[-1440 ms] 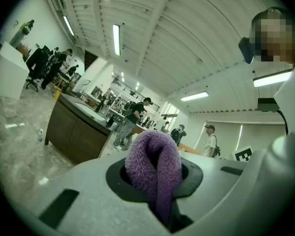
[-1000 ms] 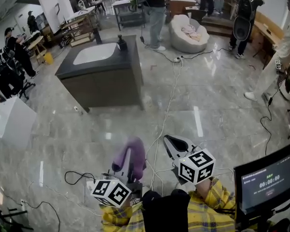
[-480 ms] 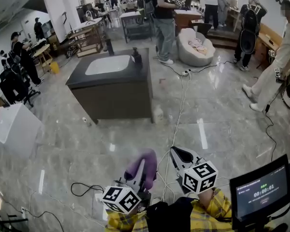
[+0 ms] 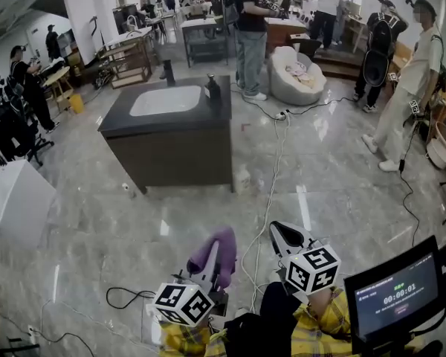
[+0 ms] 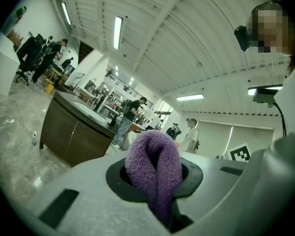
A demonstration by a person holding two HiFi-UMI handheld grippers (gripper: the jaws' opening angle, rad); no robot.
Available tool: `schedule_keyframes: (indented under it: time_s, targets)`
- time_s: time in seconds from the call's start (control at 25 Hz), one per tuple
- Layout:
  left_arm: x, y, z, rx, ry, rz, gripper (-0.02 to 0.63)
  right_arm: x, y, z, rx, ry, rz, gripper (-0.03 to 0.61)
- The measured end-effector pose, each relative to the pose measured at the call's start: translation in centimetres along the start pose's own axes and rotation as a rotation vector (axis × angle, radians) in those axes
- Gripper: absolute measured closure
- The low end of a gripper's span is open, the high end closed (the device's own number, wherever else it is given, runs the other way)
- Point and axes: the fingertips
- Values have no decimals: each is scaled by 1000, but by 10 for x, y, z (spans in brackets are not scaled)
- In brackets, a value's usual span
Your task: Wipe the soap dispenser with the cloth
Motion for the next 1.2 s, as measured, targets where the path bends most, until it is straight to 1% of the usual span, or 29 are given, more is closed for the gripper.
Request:
schedule_keyframes:
  time_s: [0.16,0.32,0.48,0.68,0.88,1.2]
  targets:
    - [-10,-6,-15,-8,-5,9,571,-19,2,4,-6,12,3,572]
    - [-26,-16,-33,-16,-41,32,571,-44,-1,9,-9,3,2,572]
    - [-55,-18,-46,-23,-68,39,571,-77,-5,34,-37,13,2,572]
    - [-101,-20,-63,-40,-96,48,571,-119,-11,62,-36,-14,2,572]
    - [-154,-15,-74,-46,-115,38,571,-160,-16,97,-63,-36,-17,572]
    - [-250,-11,-85,-80,-109,34,571,-221,-37,148,-56,-97,-16,572]
Point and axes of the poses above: the fingertips, and each gripper's own axes: x backward along the fingers, z to its right, y out of its underside, and after that the axes turned 15 degrees about z, right-handed
